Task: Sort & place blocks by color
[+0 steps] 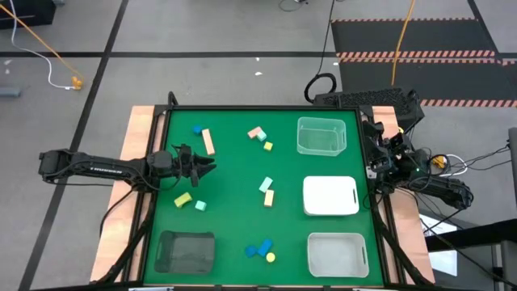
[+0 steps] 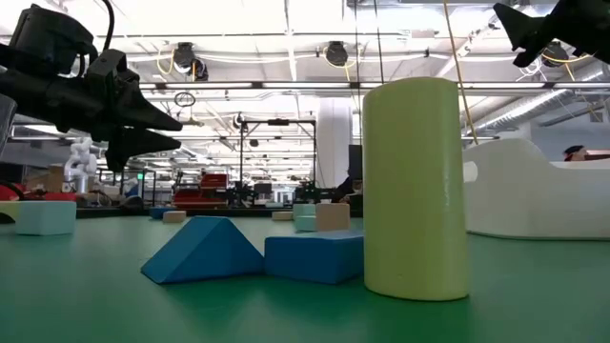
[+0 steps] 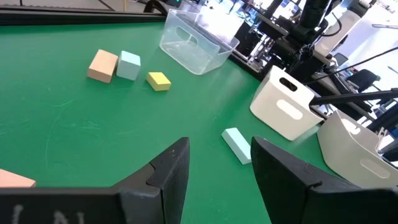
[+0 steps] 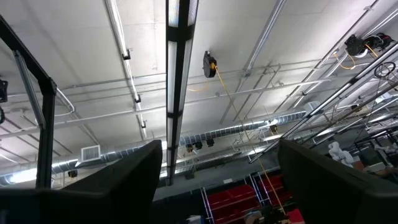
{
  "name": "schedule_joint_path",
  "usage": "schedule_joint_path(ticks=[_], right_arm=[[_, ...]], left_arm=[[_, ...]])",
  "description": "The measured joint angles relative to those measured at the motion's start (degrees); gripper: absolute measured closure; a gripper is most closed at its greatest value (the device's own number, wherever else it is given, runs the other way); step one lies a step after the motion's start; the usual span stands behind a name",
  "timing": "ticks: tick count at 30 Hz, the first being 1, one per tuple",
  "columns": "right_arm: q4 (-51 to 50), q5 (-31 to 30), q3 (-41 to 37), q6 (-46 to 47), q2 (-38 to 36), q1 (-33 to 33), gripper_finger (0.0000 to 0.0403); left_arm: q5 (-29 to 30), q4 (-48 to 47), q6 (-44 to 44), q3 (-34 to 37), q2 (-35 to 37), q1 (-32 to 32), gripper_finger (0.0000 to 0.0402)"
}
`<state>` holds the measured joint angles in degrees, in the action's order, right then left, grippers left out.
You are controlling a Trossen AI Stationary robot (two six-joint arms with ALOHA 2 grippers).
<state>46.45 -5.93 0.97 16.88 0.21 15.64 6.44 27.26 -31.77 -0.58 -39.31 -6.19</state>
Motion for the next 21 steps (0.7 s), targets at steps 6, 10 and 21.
schedule_joint_path(ticks=[6, 10, 21], right_arm=[[0.0, 0.0, 0.0, 0.0, 0.0, 0.0, 0.0094], [-1.1, 0.5, 0.0, 2.5, 0.0, 0.0, 0.0094], [-19.2, 12.7, 0.0, 18.0, 0.0, 0.0, 0.0094]], left_arm=[[0.0, 0.0, 0.0, 0.0, 0.0, 0.0, 0.0229], [0.0, 0.0, 0.0, 0.0, 0.0, 0.0, 0.0229], [0.0, 0.0, 0.0, 0.0, 0.0, 0.0, 0.0229]])
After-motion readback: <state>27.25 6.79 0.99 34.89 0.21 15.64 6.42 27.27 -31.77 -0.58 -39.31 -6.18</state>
